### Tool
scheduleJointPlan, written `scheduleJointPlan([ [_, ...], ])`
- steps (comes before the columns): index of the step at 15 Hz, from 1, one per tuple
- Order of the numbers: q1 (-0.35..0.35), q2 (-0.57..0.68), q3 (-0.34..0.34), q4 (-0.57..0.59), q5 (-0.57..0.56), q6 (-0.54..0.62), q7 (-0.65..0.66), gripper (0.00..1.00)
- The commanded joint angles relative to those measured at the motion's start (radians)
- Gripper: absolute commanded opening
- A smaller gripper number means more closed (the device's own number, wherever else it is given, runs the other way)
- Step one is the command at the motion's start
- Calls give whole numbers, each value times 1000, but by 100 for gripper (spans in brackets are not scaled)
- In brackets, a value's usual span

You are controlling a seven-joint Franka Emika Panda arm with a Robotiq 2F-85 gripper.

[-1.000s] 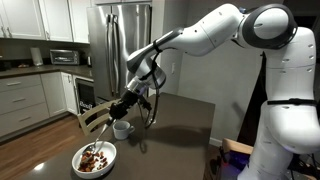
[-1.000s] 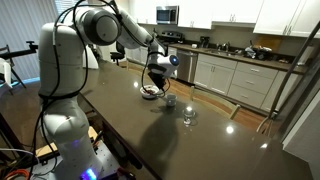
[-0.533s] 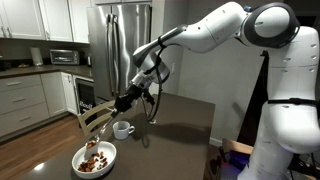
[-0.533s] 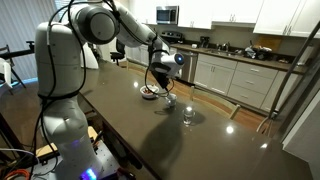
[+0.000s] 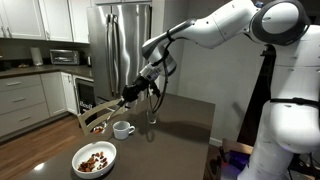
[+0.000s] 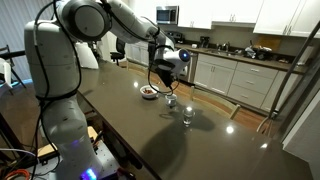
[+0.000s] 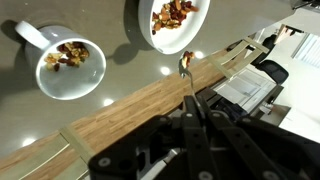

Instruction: Use the spoon to move some contents of the bowl to the mug and the glass cup

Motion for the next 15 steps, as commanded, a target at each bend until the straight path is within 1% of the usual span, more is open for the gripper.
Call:
scheduleJointPlan([
  [1, -23, -76, -22, -66, -14, -13, 19, 3],
  [5, -40, -134, -60, -125, -19, -1, 22, 3],
  [12, -75, -186, -113, -165, -12, 9, 26, 3],
  [15, -89, -196, -134, -175, 9, -12, 19, 3],
])
